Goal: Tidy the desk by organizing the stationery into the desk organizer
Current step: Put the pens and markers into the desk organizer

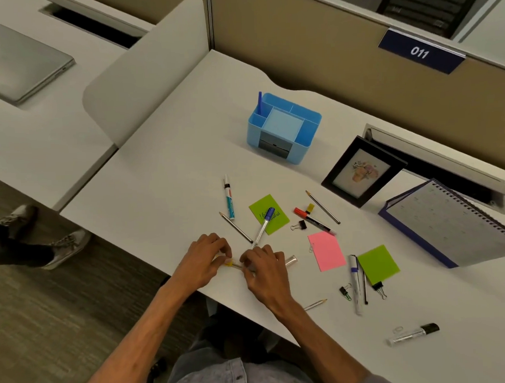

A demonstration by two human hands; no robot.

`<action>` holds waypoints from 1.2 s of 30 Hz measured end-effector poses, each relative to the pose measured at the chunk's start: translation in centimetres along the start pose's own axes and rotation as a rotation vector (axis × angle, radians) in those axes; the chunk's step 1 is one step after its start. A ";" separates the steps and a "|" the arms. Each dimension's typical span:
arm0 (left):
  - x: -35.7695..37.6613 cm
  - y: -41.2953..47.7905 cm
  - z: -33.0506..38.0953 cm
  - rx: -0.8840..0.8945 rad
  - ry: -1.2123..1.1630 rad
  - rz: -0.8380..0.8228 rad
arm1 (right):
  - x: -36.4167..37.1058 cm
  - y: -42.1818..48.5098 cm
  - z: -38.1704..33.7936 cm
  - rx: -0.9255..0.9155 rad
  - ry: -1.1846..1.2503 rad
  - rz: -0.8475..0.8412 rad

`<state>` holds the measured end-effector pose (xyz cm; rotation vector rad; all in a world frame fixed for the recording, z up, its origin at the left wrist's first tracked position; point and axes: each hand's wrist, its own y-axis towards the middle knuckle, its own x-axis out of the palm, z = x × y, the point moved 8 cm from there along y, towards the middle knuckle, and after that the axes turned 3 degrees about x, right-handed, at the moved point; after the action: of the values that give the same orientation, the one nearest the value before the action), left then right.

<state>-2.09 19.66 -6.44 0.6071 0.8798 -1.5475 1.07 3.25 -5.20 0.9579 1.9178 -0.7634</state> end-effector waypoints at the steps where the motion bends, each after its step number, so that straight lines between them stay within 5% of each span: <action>1: -0.3 0.1 -0.2 0.003 0.013 0.009 | 0.2 0.0 -0.1 -0.007 -0.008 0.001; 13: -0.9 -0.1 -1.6 -0.042 -0.088 -0.004 | -0.2 0.3 -0.2 0.005 0.012 0.076; 19: -3.2 1.6 -0.5 -0.094 -0.355 0.024 | -2.3 1.4 -0.2 0.030 0.103 0.138; 30: -11.2 8.8 5.2 0.057 -0.541 0.259 | -11.2 10.4 -0.4 0.060 0.436 0.352; 36: -13.0 13.0 5.2 0.044 -0.489 0.205 | -18.7 18.2 1.2 0.140 0.571 0.555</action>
<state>13.41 22.80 4.29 0.3139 0.3998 -1.4419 23.52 5.62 7.96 1.8463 1.9153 -0.3096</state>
